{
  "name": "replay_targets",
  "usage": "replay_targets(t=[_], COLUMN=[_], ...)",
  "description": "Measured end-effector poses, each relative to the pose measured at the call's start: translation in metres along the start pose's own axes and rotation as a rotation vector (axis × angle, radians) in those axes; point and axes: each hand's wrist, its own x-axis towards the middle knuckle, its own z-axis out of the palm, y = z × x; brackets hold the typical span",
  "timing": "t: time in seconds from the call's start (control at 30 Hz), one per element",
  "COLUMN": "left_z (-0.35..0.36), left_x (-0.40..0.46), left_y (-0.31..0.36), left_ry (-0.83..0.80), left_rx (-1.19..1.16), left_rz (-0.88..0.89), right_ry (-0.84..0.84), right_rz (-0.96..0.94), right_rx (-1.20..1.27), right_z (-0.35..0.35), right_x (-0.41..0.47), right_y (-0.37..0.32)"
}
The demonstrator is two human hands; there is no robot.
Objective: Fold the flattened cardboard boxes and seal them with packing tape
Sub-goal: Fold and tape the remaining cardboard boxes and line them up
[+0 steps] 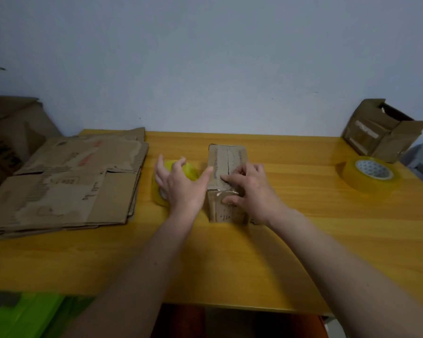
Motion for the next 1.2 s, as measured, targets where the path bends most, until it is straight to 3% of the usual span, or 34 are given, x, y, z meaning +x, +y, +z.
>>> replay_targets(t=[0.17,0.27,0.33,0.47,0.57,0.9,1.2], left_z=[0.013,0.013,0.012,0.016,0.020,0.025,0.025], left_x=[-0.008,-0.007,-0.005,-0.007,-0.007,0.001,0.006], left_y=[-0.008,-0.012,-0.014,-0.017,-0.017,-0.022,-0.026], left_ry=[-0.089,-0.098,-0.107,-0.081,-0.050,-0.050,-0.082], left_rx=[0.146,0.169,0.175,0.147,0.121,0.073,0.050], left_rz=[0.131,0.143,0.135,0.160,0.165,0.217,0.266], right_ry=[-0.083,-0.188,-0.165,-0.039,-0.062,-0.259,-0.216], right_rz=[-0.013,-0.016,-0.025,-0.105,-0.157,-0.071,-0.002], right_rx=[0.055,0.123,0.162,0.122,0.008,-0.213,-0.252], right_z=[-0.007,-0.019,-0.028,-0.024,-0.012,-0.007,0.008], right_x=[-0.006,-0.008,-0.010,-0.018,-0.019,0.050,0.106], right_y=[0.006,0.013,0.012,-0.005,-0.003,0.011,0.013])
